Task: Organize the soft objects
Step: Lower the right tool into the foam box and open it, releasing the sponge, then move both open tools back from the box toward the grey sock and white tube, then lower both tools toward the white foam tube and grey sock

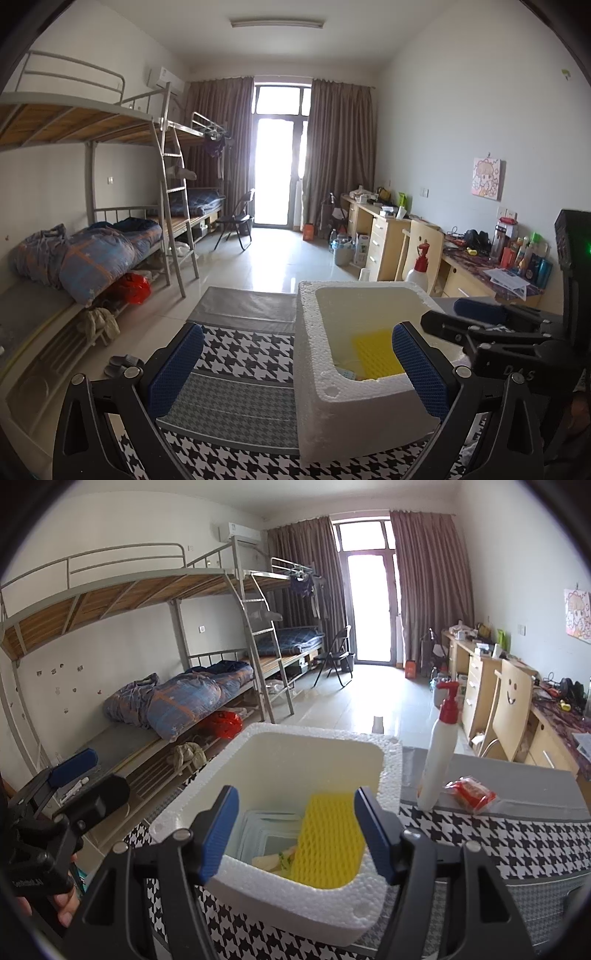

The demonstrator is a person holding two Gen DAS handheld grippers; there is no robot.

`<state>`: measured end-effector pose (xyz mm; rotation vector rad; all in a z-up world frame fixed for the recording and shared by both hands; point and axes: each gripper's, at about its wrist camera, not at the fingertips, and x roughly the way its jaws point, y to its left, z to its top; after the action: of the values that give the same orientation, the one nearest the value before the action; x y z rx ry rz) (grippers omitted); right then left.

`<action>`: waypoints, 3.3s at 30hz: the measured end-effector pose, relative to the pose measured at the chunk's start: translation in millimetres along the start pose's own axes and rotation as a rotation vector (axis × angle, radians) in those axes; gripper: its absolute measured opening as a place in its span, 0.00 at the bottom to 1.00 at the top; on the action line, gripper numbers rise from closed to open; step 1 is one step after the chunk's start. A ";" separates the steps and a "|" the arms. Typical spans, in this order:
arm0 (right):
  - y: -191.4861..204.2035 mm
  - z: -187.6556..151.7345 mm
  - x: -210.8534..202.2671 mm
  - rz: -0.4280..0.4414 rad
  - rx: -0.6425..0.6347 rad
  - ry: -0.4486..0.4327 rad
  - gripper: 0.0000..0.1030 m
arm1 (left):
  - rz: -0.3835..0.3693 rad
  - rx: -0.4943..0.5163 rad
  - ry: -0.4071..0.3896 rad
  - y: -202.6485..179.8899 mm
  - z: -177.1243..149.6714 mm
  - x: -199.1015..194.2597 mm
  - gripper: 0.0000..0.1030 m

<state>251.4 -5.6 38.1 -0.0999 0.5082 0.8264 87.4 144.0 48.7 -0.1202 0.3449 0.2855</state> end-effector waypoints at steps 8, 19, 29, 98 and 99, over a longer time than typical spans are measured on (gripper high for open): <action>-0.2 -3.4 -32.5 -0.025 -0.020 -0.081 0.87 | -0.015 0.012 -0.006 -7.0 -2.9 -8.2 0.99; -3.7 -10.3 -50.1 -0.041 -0.025 -0.124 0.92 | -0.029 0.010 -0.017 -17.2 -7.1 -27.4 0.99; -11.7 -24.0 -64.2 -0.046 -0.008 -0.140 0.92 | -0.073 0.022 -0.013 -31.2 -12.4 -32.7 0.99; -79.3 -122.3 -137.2 -0.360 0.191 -0.152 0.92 | -0.369 0.173 0.091 -127.2 -59.5 -6.7 0.99; -80.6 -123.1 -136.9 -0.361 0.194 -0.149 0.92 | -0.375 0.178 0.090 -128.5 -60.5 -5.8 0.99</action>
<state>183.9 -187.6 -14.3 0.0487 0.4113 0.4247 101.1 10.1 2.8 -0.0213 0.4273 -0.1225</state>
